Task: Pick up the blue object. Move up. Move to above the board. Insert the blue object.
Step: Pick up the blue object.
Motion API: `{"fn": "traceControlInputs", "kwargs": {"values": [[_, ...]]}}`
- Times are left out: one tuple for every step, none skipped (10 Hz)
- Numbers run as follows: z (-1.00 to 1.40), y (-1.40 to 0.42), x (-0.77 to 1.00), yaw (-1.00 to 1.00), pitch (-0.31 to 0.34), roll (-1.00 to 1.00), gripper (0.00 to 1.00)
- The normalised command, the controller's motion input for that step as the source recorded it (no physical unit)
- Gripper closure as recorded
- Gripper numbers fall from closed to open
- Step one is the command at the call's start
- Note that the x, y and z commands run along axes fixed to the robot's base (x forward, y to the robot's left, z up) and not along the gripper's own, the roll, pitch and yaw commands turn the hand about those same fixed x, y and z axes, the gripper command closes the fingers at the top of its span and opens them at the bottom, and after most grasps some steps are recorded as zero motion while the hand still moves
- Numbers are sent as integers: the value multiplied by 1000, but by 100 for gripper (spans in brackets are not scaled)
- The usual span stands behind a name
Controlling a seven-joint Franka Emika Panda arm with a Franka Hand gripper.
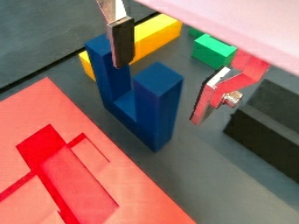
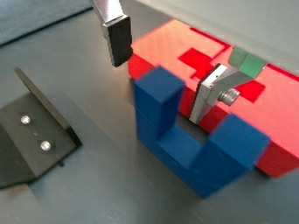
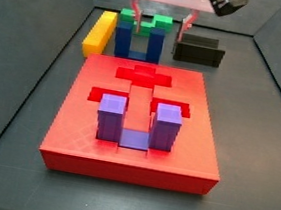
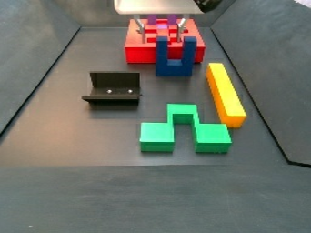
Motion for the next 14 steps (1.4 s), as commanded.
{"fn": "traceControlInputs", "kwargs": {"values": [[-234,-9,-71,11,-43,14,0],[-214,0,-20,29,-39,39,0],[-217,0,0,26,-39,40,0],[-249,0,0,26,-56,29,0],[-226,0,0,29,-56,43,0],[-46,0,0,17,-9,36,0],[0,-17,43,0,0,0,0],[0,0,483,-3,0,21,0],[0,0,363,-14,0,21,0],[-3,-29,40,0,0,9,0],[-40,-26,57,0,0,0,0],[-37,0,91,0,0,0,0],[0,0,69,0,0,0,0],[0,40,80,0,0,0,0]]}}
